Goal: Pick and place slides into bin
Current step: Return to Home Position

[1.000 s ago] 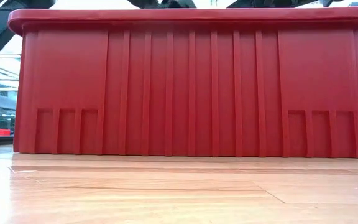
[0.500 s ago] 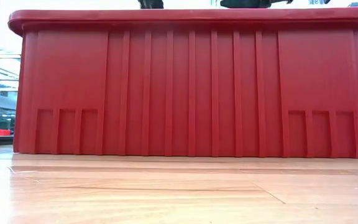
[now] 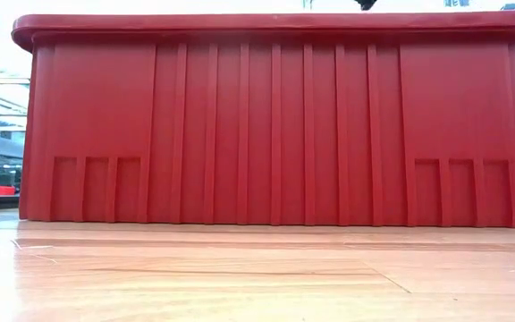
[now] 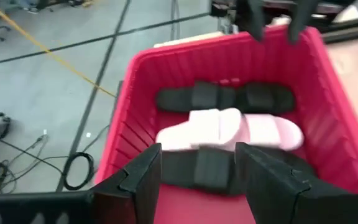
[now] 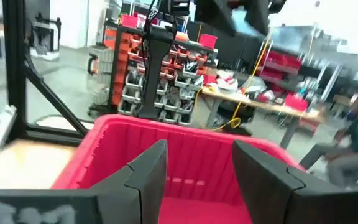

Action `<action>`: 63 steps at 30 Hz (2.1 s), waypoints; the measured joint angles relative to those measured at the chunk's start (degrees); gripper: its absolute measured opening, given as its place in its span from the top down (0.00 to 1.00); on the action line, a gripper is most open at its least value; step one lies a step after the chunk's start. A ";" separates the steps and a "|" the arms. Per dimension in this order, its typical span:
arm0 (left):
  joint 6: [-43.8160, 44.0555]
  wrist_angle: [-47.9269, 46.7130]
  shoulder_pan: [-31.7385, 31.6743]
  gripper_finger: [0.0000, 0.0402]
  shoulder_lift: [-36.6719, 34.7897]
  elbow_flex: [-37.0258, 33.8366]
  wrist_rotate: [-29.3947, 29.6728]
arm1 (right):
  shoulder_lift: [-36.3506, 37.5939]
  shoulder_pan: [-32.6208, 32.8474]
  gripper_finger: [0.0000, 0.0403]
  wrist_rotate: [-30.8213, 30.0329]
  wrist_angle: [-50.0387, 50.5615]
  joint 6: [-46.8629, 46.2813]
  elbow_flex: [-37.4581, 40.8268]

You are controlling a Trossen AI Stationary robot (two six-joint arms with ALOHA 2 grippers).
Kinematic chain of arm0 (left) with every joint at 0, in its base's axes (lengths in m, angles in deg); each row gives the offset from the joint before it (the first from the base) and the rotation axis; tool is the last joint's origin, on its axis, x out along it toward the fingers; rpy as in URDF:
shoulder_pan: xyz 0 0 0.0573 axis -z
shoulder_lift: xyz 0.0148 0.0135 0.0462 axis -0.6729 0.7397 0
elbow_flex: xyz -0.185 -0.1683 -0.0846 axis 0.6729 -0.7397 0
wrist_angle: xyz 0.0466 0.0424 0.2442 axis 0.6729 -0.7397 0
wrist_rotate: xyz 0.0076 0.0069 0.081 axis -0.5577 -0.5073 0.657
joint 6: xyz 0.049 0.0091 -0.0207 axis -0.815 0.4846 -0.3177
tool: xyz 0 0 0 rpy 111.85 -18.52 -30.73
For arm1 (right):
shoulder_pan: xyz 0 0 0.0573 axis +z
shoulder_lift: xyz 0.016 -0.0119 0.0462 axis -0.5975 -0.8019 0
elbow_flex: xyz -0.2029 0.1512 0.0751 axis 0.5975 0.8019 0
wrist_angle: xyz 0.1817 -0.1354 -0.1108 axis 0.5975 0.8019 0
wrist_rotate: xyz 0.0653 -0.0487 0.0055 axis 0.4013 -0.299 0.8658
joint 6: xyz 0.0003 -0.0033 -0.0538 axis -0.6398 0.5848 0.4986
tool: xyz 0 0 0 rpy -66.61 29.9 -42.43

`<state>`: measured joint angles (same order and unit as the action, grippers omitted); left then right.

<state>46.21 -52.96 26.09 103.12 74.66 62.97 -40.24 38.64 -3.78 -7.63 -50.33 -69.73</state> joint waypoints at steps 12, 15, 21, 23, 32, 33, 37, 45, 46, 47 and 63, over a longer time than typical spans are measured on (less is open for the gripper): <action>2.85 -3.77 7.41 0.51 -4.09 -0.02 0.02 | 0.43 0.05 0.58 -0.11 -1.57 -5.76 0.00; 3.63 -3.74 9.36 0.51 -5.96 -0.54 0.06 | 1.31 0.05 0.58 -0.11 -1.60 -10.95 0.00; 6.14 -0.92 11.14 0.51 -14.39 -9.98 3.28 | 3.90 0.08 0.58 6.06 0.35 -14.35 0.00; 6.67 2.89 11.14 0.51 -19.17 -16.54 3.69 | 4.96 0.11 0.58 8.08 1.00 -15.38 0.00; 12.57 16.75 11.34 0.51 -35.52 -40.17 3.72 | 9.18 0.64 0.58 10.82 1.56 -19.19 0.00; 12.52 16.73 11.58 0.51 -36.66 -42.29 3.69 | 9.52 0.93 0.58 11.15 1.59 -19.11 0.00; 12.81 23.35 12.77 0.51 -41.23 -51.63 3.71 | 10.95 2.07 0.58 12.08 1.57 -17.97 0.00; 13.54 35.67 15.48 0.51 -49.70 -65.71 3.72 | 13.08 4.22 0.58 11.98 3.49 -16.55 0.00; 13.70 36.52 15.78 0.51 -50.38 -66.67 3.72 | 13.12 4.40 0.58 11.98 3.47 -16.46 0.00; 13.69 37.13 16.09 0.51 -51.07 -67.54 3.71 | 13.13 4.55 0.58 11.96 3.43 -16.39 0.00; 13.72 40.14 18.90 0.51 -67.44 -78.48 5.01 | 17.14 5.08 0.58 12.16 -7.85 -17.20 8.53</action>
<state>59.93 -12.82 44.99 35.69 -3.82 67.98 -23.10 43.72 8.37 -15.48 -67.53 -61.20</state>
